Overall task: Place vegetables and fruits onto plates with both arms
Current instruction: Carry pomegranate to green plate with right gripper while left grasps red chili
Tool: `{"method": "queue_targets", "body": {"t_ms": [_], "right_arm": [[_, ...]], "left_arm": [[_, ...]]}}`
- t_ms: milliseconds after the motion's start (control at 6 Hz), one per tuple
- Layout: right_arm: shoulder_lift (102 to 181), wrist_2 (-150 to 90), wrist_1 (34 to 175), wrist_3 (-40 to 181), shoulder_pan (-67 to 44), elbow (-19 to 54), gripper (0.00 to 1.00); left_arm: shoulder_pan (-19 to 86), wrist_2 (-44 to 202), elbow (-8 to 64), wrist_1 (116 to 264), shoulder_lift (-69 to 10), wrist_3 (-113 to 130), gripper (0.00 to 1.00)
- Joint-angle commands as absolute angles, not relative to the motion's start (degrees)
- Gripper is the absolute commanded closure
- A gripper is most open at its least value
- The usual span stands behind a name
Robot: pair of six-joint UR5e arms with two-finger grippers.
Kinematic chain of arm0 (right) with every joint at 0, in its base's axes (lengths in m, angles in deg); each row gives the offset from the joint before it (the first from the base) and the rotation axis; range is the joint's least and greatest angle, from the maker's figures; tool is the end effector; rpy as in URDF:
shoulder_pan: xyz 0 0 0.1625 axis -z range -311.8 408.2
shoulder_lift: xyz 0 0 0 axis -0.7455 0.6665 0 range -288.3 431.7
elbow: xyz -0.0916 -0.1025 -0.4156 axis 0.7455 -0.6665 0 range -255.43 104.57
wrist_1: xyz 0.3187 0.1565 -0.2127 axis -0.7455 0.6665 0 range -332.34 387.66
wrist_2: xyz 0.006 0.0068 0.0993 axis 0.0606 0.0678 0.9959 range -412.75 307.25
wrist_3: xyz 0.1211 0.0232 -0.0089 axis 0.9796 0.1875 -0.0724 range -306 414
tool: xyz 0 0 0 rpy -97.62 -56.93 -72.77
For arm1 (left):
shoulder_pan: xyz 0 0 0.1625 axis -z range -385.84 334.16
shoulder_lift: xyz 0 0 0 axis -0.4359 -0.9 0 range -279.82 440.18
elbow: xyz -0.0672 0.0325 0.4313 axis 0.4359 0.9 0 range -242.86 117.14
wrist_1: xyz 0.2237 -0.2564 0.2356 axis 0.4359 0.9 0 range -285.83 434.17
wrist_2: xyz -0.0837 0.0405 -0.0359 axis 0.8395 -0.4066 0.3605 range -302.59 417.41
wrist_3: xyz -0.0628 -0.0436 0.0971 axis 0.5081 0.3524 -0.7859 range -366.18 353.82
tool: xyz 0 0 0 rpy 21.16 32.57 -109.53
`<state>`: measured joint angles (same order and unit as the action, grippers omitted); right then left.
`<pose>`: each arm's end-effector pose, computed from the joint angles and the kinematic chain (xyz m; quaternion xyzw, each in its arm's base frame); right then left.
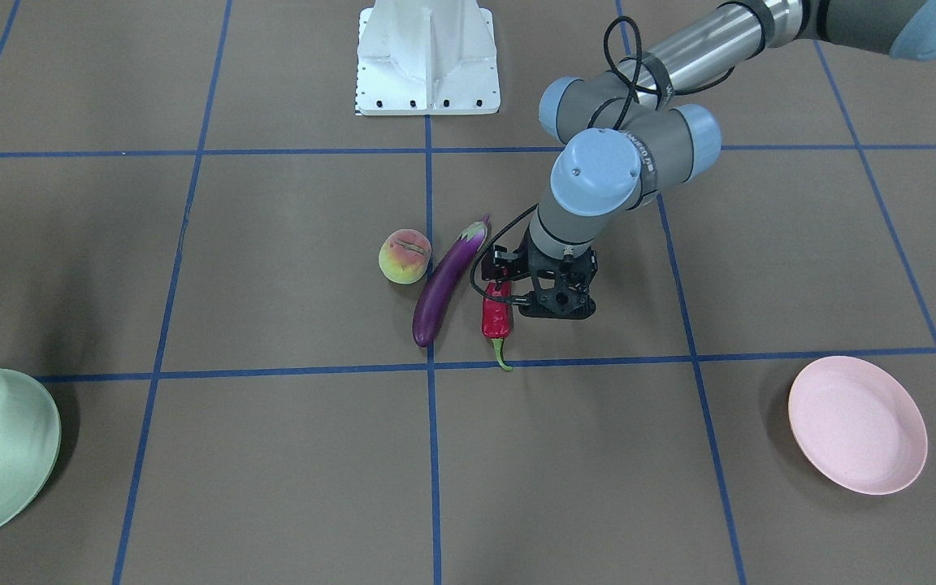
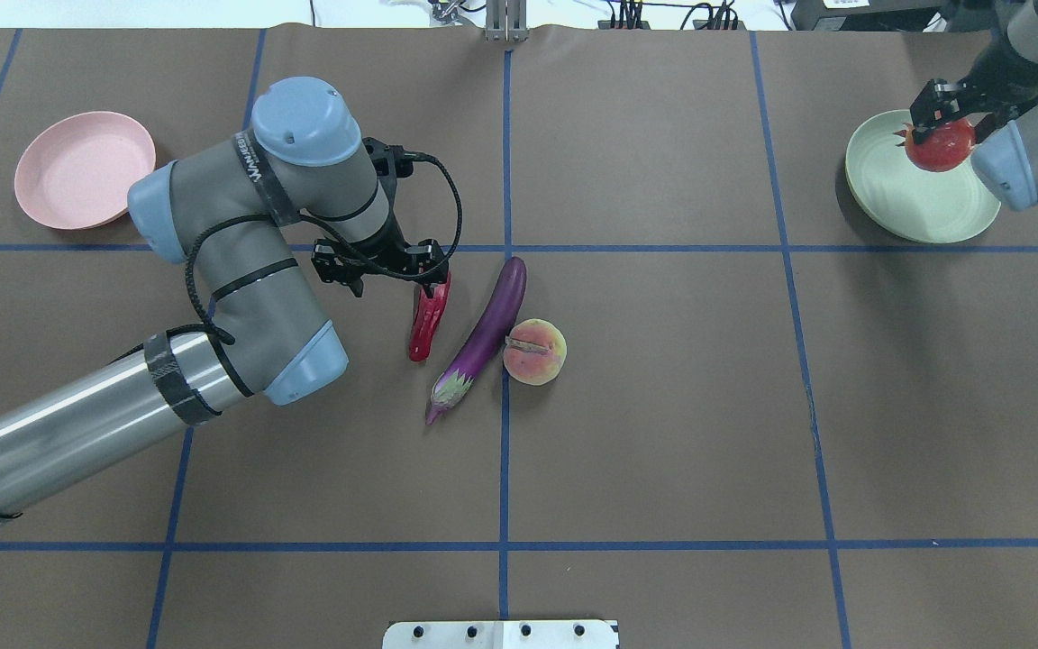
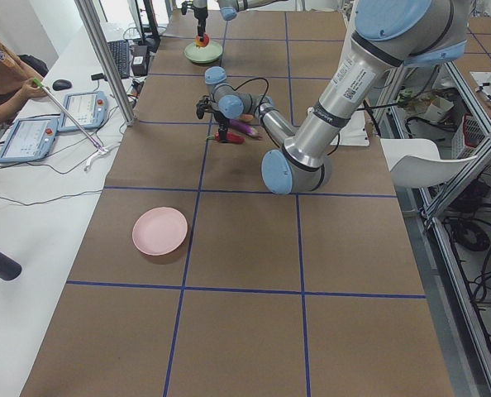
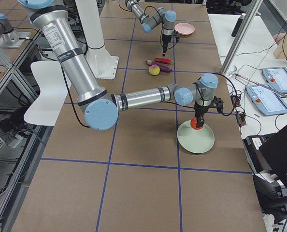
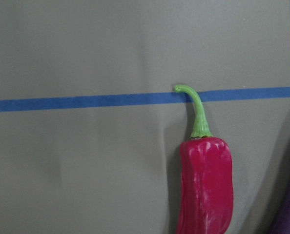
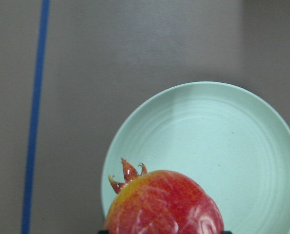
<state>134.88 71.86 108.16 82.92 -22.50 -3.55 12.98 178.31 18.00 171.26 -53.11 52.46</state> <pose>-0.1756 -0.6922 0.5594 0.0178 -0.3297 0.0322 0.9434 0.5555 -0.5366 0.2751 -0.0089 0.4211 0.0349 0.9063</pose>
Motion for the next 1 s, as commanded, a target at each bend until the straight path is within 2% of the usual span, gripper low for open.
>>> {"method": "queue_targets", "body": {"t_ms": [0,167,333,500,833], "right_arm": [[134.80,70.04,106.86,82.48,-22.90,-9.57,1.00],[135.24,69.95,102.15,82.48,-22.90,-13.08,0.86],[134.98,70.12,101.75,82.65,-22.81,-13.46,0.01],[134.98,70.47,101.66,82.22,-22.90,-12.51,0.00],[135.68,73.35,103.58,81.86,-23.69,-4.20,0.00]], "left_arm": [[12.22,177.03,13.71,171.37,-56.22,52.44,0.00],[11.87,177.03,13.17,171.38,-56.49,52.53,0.01],[11.52,176.94,12.65,171.38,-56.66,52.53,0.15],[11.51,177.02,12.55,171.46,-56.66,52.53,0.43],[10.90,177.03,12.46,171.46,-56.66,52.53,0.96]]}}
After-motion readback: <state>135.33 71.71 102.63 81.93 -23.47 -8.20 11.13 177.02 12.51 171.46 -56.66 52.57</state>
